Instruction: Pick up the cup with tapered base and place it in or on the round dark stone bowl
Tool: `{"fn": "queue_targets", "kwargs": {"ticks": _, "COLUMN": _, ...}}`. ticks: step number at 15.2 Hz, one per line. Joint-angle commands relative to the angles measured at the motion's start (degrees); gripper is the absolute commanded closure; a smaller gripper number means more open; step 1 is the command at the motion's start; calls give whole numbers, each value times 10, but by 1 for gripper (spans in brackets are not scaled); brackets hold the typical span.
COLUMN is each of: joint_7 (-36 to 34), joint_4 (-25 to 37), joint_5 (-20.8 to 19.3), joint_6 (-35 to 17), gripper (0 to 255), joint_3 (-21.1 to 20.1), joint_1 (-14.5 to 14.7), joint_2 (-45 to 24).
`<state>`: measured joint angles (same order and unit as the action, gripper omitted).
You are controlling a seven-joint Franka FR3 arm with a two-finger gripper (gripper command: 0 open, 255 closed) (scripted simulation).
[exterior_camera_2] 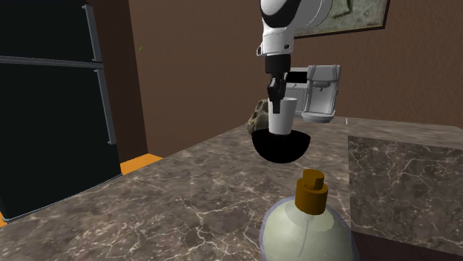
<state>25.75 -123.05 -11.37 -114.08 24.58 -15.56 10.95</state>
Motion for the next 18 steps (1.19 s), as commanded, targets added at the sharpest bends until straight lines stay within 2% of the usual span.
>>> {"fn": "queue_targets", "kwargs": {"ticks": 1, "joint_7": 0, "joint_4": 0, "joint_5": 0, "joint_6": 0, "gripper": 0, "joint_3": 0, "joint_1": 0, "joint_2": 0}}
{"fn": "queue_targets", "kwargs": {"ticks": 6, "joint_7": 0, "joint_4": 0, "joint_5": 0, "joint_6": 0, "gripper": 0, "joint_3": 0, "joint_1": 0, "joint_2": 0}}
{"fn": "queue_targets", "kwargs": {"ticks": 10, "joint_7": -1, "joint_4": 59, "joint_5": 1, "joint_6": 73, "gripper": 0, "joint_3": -10, "joint_1": 4, "joint_2": 15}}
{"fn": "queue_targets", "kwargs": {"ticks": 18, "joint_7": -1, "joint_4": 59, "joint_5": 1, "joint_6": 73, "gripper": 0, "joint_3": -10, "joint_1": 4, "joint_2": 15}}
